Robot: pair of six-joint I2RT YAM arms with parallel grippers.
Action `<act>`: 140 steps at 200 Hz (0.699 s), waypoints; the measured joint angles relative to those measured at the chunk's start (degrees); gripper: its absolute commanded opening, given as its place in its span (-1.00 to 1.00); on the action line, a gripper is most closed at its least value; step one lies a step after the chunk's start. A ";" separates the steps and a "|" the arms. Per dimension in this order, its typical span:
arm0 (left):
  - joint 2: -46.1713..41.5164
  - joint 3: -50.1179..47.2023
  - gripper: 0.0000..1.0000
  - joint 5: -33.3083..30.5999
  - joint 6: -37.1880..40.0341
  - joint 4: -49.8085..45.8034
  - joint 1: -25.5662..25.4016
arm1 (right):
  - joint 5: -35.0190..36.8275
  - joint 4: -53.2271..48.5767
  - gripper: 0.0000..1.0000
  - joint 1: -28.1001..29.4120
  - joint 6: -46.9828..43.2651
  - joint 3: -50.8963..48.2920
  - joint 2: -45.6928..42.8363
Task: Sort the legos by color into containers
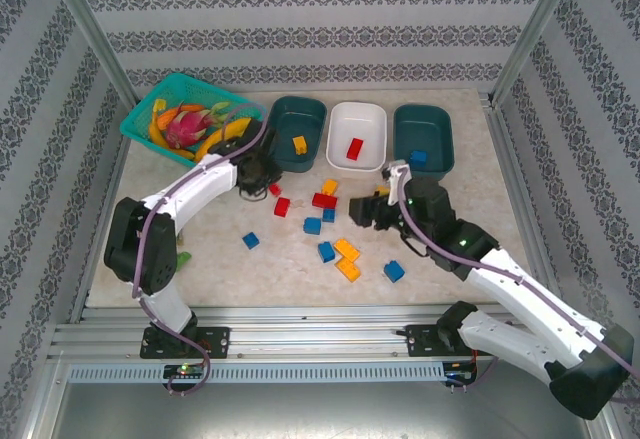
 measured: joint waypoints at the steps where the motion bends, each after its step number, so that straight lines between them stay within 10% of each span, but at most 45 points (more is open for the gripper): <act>1: 0.11 0.37 -0.53 0.02 0.07 0.00 -0.09 | 0.07 0.00 0.46 -0.17 0.00 0.13 0.04; 140: 37.55 46.53 -0.54 5.44 14.51 4.57 -7.30 | 0.81 -0.13 0.46 -19.65 11.41 10.27 17.97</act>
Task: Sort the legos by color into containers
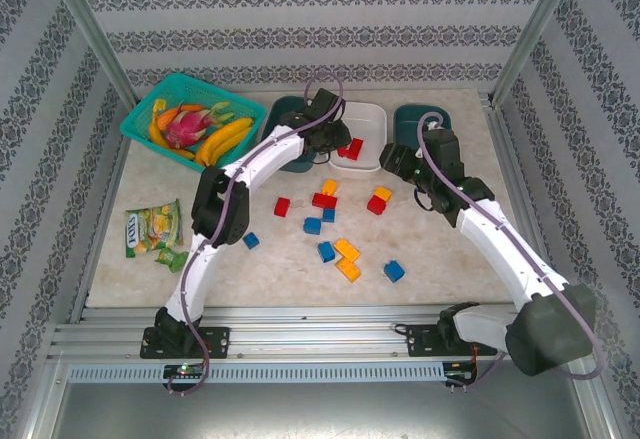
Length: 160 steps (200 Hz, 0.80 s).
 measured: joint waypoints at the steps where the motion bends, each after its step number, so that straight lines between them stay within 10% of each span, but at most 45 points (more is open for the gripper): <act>1: 0.15 0.15 -0.54 0.00 0.00 -0.02 0.00 | 0.00 0.00 0.46 0.00 0.04 0.02 0.07; 160: 7.17 8.07 0.00 0.31 0.98 -4.00 -1.42 | -1.49 -0.15 0.44 -0.31 1.22 2.38 3.78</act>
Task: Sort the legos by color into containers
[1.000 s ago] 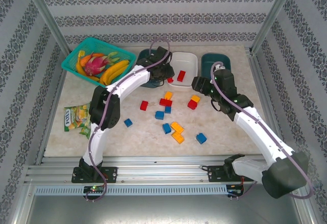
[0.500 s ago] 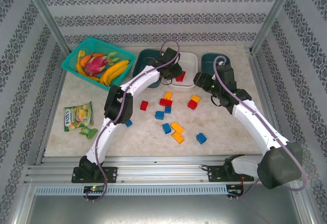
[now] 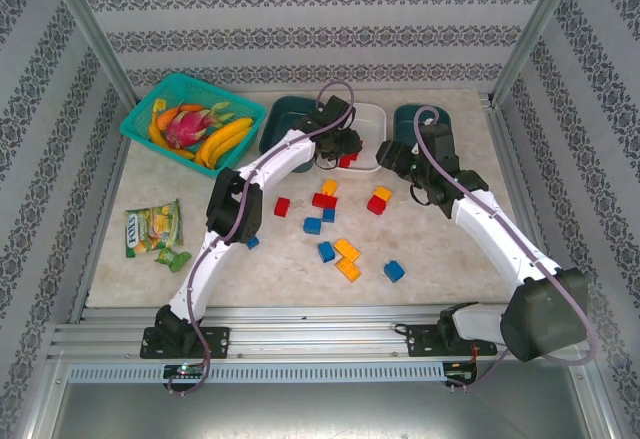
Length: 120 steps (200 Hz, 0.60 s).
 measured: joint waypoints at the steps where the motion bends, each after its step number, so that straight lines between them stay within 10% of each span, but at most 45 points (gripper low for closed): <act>1: 0.00 0.07 0.01 0.02 0.02 -0.04 0.00 | 0.00 0.00 0.44 0.00 -0.02 0.04 0.00; 120: -13.81 3.10 0.33 -1.25 -2.43 -3.21 0.37 | 4.83 -19.50 0.40 8.02 -4.52 6.27 -3.13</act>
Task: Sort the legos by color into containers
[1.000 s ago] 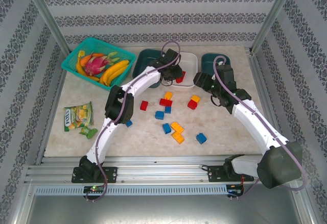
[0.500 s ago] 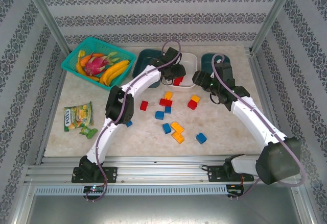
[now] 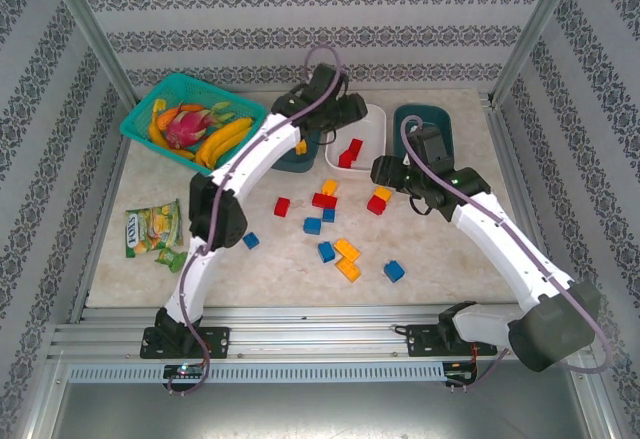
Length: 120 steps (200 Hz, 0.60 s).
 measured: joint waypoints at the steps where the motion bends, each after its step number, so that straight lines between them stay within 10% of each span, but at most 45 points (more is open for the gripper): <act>1: -0.61 -0.15 0.33 0.00 0.09 -0.11 0.00 | 0.00 -0.13 0.40 0.09 0.00 0.04 -0.04; 66: -39.17 -35.12 0.44 -6.93 2.01 0.07 2.49 | -2.82 -1.18 0.43 16.74 -5.81 3.72 2.78; 120: -74.62 -68.61 0.45 -18.16 -3.76 -8.44 3.87 | -7.37 4.61 0.63 31.93 -11.82 14.19 25.49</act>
